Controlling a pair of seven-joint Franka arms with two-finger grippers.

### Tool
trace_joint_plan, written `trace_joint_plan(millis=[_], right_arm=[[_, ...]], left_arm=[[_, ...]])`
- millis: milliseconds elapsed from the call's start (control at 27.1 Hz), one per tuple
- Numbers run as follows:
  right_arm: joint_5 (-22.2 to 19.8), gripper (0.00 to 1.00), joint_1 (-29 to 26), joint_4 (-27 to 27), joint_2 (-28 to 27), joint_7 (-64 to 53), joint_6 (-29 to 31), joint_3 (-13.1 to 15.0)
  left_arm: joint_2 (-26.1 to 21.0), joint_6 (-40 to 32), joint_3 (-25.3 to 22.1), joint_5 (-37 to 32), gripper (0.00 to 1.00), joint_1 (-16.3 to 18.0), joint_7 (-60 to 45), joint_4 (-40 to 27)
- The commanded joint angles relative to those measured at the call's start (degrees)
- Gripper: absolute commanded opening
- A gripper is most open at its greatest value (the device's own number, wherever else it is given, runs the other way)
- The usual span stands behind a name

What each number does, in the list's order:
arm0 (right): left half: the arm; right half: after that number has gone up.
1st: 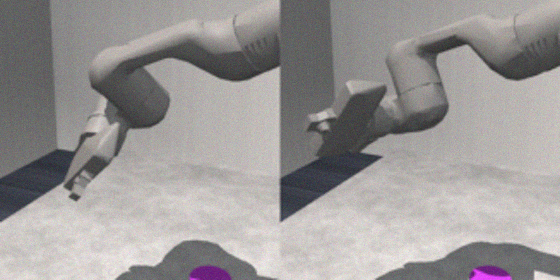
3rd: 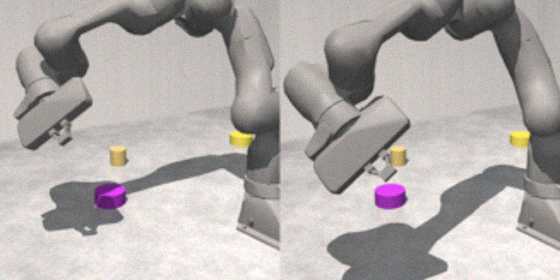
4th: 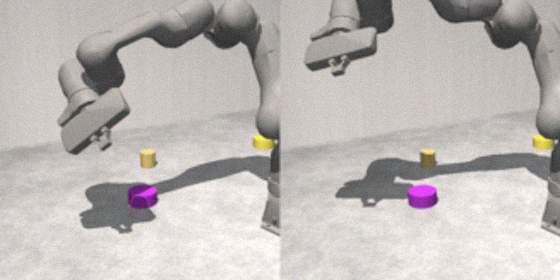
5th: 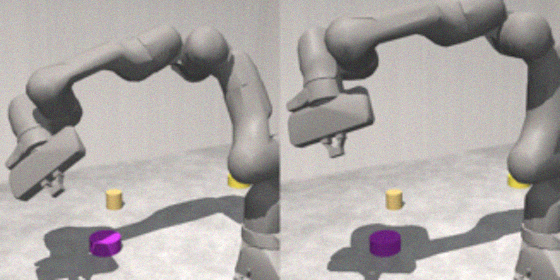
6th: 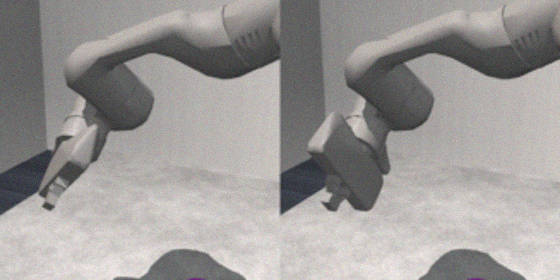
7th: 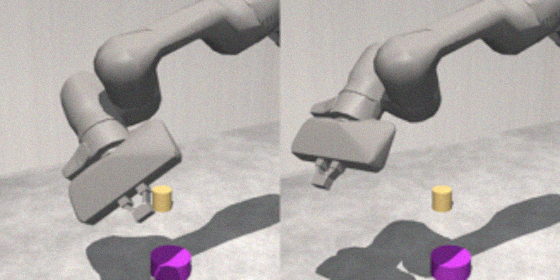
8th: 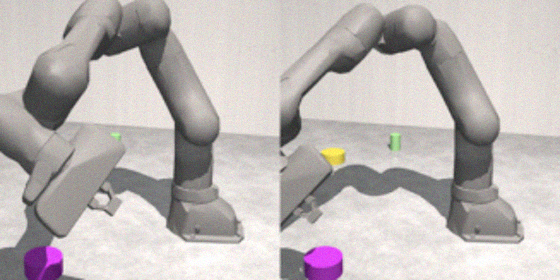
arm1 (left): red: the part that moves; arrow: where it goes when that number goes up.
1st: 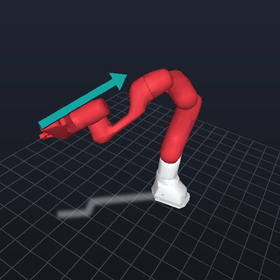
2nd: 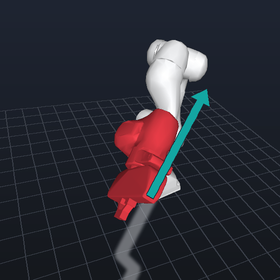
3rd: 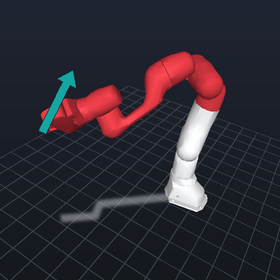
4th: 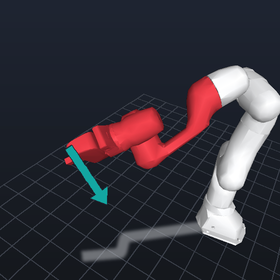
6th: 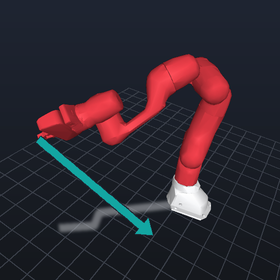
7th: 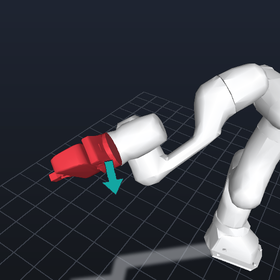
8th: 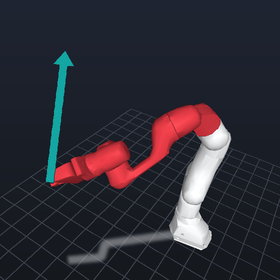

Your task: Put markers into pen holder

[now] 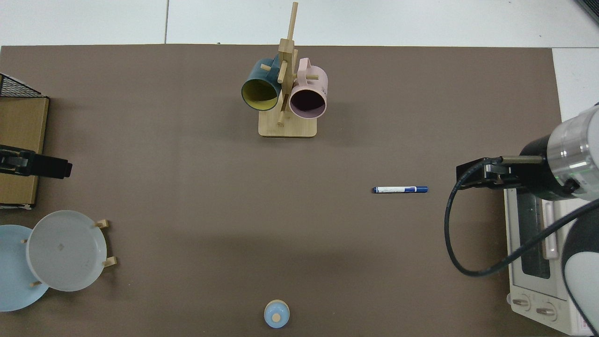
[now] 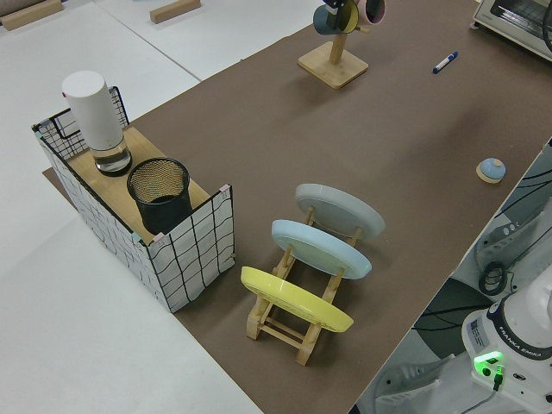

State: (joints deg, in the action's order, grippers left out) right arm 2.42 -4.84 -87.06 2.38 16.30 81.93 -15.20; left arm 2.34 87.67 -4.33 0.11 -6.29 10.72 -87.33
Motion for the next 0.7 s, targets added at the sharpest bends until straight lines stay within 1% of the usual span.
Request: trace_joint_plan(millis=[0,664], right_arm=[[1.4,1.0,-0.3,-1.3,1.0,0.8,1.6,-0.2],[1.7,1.0,-1.2,-1.9,1.2,0.9,1.6,0.0]], left_arm=[[0.7,-0.7,0.3,0.3,1.0,0.6,-0.1,-0.1],[0.7,-0.7,0.3,0.3,1.0,0.5,-0.1,-0.1]])
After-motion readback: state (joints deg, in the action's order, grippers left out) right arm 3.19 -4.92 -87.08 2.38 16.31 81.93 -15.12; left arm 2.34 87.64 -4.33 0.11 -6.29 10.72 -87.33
